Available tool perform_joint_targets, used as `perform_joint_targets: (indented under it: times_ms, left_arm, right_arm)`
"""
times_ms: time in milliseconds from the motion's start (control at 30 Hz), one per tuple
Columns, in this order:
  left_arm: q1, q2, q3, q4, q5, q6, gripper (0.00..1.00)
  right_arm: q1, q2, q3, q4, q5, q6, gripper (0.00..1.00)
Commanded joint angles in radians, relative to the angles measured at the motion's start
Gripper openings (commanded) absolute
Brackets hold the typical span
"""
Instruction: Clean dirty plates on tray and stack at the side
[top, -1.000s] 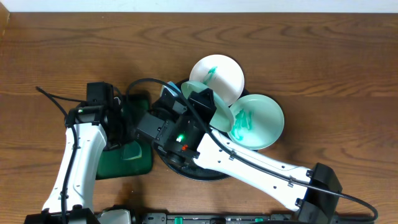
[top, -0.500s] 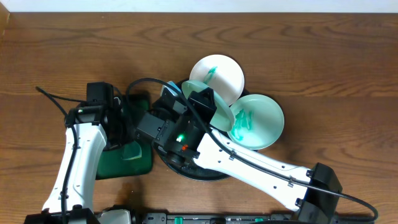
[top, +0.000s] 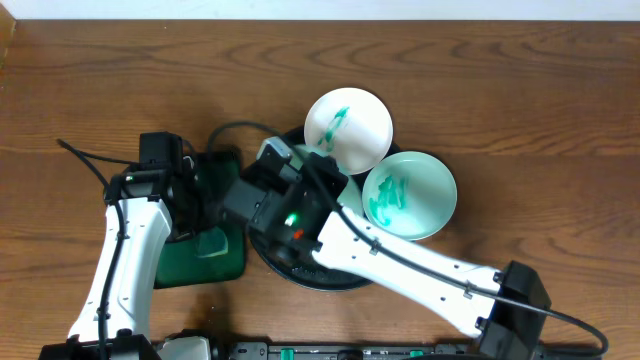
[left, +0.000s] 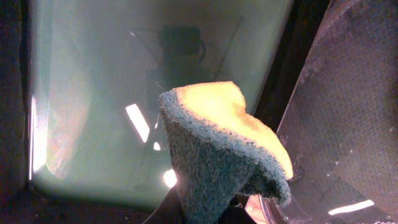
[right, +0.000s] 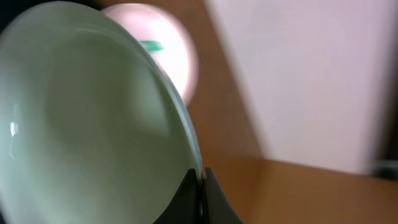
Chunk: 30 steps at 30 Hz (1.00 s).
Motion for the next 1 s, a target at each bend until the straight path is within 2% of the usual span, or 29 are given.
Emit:
perform_joint_targets:
  times_ms: [0, 100, 367, 500, 800, 967]
  left_arm:
    - [0.006, 0.002, 0.025, -0.006, -0.01, -0.01, 0.07]
    - [0.006, 0.002, 0.025, -0.006, -0.01, -0.01, 0.07]
    - [0.006, 0.002, 0.025, -0.005, -0.01, -0.01, 0.07]
    - [0.006, 0.002, 0.025, -0.005, -0.01, -0.01, 0.07]
    - [0.006, 0.002, 0.025, -0.006, -0.009, -0.01, 0.07]
    - [0.006, 0.002, 0.025, -0.006, -0.008, -0.01, 0.08]
  right_arm:
    - [-0.082, 0.009, 0.023, -0.003, -0.312, 0.226, 0.01]
    - [-0.149, 0.006, 0.023, -0.003, -0.385, 0.312, 0.01]
    - [-0.408, -0.048, 0.023, -0.003, -0.541, 0.344, 0.01]
    - [-0.611, -0.095, 0.023, 0.0, -0.64, 0.35, 0.01]
    - [-1.176, -0.122, 0.014, 0.02, -0.929, 0.295, 0.01]
    - [-1.415, -0.115, 0.011, 0.023, -0.982, 0.244, 0.01]
